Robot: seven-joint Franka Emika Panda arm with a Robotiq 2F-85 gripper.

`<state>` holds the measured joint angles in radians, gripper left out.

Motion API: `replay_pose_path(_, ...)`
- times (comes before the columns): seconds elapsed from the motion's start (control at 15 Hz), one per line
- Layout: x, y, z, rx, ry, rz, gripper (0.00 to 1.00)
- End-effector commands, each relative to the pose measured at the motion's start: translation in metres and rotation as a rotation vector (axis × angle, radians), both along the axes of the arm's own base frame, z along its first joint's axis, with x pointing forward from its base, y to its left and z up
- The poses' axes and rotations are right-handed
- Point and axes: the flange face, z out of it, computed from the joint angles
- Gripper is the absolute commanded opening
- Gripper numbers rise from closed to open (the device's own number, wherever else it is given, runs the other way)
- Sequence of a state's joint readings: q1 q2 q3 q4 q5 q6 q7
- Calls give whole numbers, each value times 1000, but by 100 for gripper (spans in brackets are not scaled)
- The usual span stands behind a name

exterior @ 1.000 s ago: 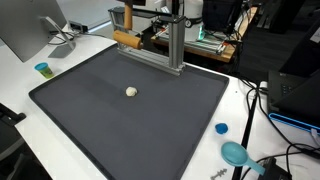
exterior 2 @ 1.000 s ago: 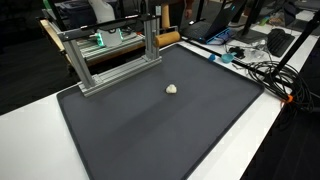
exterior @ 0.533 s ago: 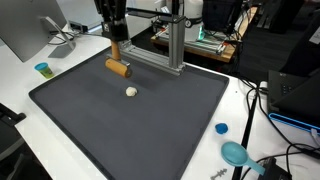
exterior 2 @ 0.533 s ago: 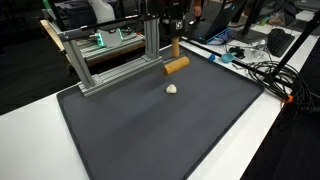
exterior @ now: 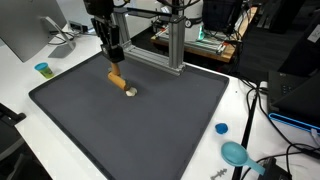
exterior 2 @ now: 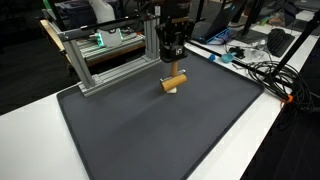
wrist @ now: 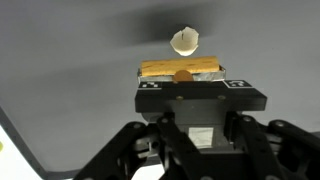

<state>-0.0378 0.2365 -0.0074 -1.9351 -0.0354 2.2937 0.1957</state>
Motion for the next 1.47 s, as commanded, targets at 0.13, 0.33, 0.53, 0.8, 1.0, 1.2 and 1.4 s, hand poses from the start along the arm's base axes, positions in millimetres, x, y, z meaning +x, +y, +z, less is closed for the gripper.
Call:
replay_pose_path(0.13, 1, 0, 4, 0, 0, 0, 47)
replay_pose_path(0.33, 0, -1, -10, 18, 21, -24, 22)
replay_pose_path(0.53, -1, -2, -34, 43, 48, -26, 22)
replay_pose_path(0.8, -4, 2, -56, 82, 74, -18, 22)
replay_pose_path(1.0, -1, 0, -71, 64, 114, -38, 22)
replay_pose_path(1.2, 6, -1, -88, 60, 129, -44, 22)
replay_pose_path(1.4, 10, 0, -101, 55, 193, -42, 22)
